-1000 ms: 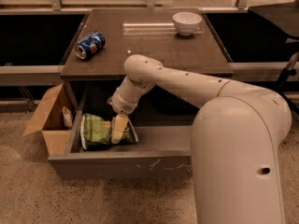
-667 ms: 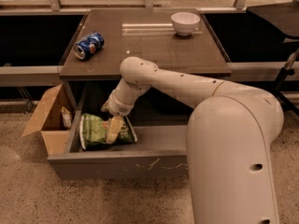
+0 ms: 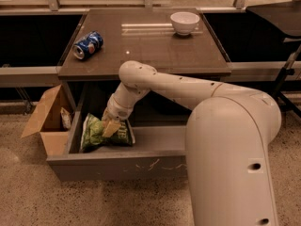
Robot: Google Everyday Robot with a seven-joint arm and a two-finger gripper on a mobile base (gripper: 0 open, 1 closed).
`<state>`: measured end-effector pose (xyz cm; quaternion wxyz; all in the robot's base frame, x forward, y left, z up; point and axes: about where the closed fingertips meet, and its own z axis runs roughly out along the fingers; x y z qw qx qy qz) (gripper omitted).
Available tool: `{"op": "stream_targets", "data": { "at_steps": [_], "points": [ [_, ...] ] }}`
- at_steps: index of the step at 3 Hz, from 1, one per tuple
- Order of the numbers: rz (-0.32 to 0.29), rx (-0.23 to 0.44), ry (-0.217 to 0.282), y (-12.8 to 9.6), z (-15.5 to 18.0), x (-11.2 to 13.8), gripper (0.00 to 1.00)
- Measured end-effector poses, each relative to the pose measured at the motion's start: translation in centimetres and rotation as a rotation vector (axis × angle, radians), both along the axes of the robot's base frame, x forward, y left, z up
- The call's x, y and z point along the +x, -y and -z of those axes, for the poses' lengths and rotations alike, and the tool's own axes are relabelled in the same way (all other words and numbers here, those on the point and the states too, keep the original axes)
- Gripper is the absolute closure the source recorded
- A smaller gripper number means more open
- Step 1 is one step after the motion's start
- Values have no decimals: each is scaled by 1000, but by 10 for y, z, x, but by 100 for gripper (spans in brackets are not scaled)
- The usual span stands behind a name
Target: Pick green jalapeno chip bag from top drawer and place on counter
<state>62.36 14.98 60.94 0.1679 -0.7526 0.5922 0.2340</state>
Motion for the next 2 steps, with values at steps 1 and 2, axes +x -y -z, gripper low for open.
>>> {"op": "stream_targets", "data": {
  "at_steps": [1, 2],
  "points": [
    [14, 31, 27, 8, -18, -3, 86],
    [36, 92, 101, 30, -63, -11, 100]
  ]
}}
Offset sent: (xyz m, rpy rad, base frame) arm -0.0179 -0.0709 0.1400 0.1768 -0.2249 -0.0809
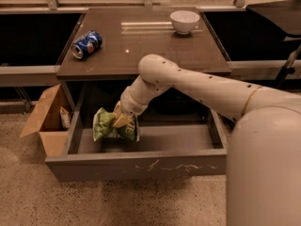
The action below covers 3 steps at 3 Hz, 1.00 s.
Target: Pick green jalapeno chip bag from top drawer and place on counter
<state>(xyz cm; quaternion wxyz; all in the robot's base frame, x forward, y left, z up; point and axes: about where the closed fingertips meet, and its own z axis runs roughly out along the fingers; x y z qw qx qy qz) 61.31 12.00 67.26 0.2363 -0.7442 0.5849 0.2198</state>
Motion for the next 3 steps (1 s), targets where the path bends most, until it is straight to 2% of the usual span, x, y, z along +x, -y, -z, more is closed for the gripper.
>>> {"op": "stream_targets", "data": {
  "at_steps": [1, 2, 3],
  "points": [
    [24, 41, 76, 29, -45, -5, 100],
    [61, 78, 149, 70, -84, -5, 100],
    [61, 78, 150, 70, -85, -5, 100]
  ]
}}
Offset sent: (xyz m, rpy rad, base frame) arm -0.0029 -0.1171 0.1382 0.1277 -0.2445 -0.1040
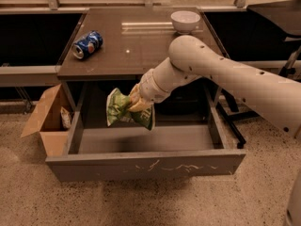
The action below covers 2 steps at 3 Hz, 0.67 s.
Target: Pick green jalapeno chip bag from top drawer and place on counter
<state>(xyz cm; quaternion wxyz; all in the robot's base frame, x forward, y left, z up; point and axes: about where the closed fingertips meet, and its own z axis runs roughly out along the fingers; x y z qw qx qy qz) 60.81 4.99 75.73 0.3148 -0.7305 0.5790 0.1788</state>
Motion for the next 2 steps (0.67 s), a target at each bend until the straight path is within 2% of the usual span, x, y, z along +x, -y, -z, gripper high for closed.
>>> {"op": "stream_targets", "data": {
  "at_steps": [1, 2],
  "points": [
    [12, -7, 97, 13, -46, 4, 100],
    [46, -46, 220, 38, -112, 14, 100]
  ]
}}
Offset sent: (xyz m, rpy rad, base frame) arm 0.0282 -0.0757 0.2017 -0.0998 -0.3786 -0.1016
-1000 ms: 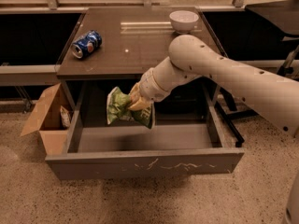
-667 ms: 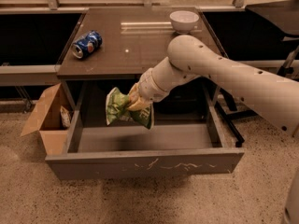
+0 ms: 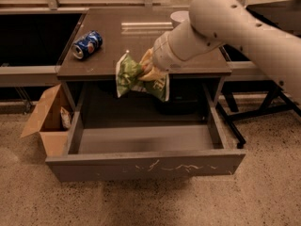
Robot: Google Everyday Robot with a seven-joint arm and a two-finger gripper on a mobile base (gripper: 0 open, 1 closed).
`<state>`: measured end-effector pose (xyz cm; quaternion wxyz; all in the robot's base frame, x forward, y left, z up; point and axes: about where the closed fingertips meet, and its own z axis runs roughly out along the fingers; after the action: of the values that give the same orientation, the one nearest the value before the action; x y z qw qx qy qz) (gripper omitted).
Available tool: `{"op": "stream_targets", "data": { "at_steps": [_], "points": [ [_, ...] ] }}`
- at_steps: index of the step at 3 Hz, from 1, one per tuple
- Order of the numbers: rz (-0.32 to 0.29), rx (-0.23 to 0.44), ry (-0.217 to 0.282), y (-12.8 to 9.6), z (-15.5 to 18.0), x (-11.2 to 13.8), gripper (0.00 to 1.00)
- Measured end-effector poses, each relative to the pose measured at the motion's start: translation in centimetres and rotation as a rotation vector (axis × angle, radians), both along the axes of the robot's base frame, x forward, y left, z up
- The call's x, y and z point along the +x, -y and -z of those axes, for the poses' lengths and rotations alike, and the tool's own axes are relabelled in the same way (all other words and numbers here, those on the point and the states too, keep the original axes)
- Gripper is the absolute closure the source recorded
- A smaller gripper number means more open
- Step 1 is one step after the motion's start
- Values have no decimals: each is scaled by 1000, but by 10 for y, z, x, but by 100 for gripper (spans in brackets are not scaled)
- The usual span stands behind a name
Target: Pick green jalapeno chip bag from top drawer and place on counter
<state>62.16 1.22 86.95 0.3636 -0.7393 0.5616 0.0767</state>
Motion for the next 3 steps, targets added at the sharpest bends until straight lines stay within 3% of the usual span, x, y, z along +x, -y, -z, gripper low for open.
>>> {"op": "stream_targets", "data": {
  "at_steps": [1, 2, 3],
  "points": [
    [26, -39, 74, 19, -46, 20, 100],
    [30, -62, 93, 30, -68, 54, 100],
    [28, -52, 79, 38, -70, 93, 84]
  ]
}}
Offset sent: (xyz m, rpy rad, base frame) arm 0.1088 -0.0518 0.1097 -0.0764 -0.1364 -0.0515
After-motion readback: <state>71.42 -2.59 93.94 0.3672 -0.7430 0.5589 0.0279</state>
